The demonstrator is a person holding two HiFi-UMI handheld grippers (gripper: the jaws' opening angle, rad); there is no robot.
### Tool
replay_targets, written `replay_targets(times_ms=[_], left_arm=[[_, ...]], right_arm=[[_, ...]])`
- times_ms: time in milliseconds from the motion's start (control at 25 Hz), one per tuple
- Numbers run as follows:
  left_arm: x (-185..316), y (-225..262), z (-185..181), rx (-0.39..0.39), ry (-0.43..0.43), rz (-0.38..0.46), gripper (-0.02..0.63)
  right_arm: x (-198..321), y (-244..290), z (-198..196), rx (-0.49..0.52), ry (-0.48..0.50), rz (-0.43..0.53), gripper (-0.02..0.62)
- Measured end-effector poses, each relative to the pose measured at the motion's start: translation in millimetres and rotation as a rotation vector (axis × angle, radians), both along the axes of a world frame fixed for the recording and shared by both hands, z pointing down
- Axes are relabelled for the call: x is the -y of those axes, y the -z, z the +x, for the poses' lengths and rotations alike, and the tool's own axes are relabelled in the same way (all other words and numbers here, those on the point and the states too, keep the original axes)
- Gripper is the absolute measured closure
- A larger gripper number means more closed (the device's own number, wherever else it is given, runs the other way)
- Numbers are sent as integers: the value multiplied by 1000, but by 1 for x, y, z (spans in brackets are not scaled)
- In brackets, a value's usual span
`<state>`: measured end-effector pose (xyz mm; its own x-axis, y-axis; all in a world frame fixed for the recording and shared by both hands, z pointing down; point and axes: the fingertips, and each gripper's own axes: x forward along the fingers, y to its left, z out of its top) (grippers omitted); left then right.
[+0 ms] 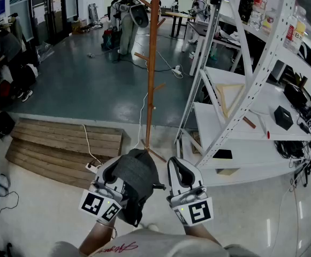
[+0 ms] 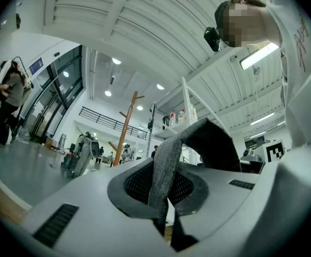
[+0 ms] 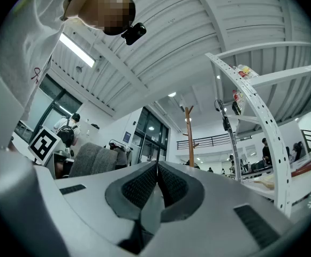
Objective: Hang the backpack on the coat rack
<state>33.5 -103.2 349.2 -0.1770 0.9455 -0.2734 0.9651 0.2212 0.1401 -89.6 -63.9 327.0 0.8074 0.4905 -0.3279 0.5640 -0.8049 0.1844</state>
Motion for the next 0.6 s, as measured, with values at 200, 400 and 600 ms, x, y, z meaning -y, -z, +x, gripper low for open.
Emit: replay_targets(times_ms=[200, 400, 600], left_arm=[[-1, 1, 1, 14, 12, 6, 572], [1, 1, 3, 20, 22, 5, 572], [2, 3, 2, 11, 22, 1, 572]], right_arm=[[0, -1, -2, -15, 3, 38, 572], [1, -1, -3, -18, 8, 31, 572], [4, 0, -3, -18, 12, 39, 572]])
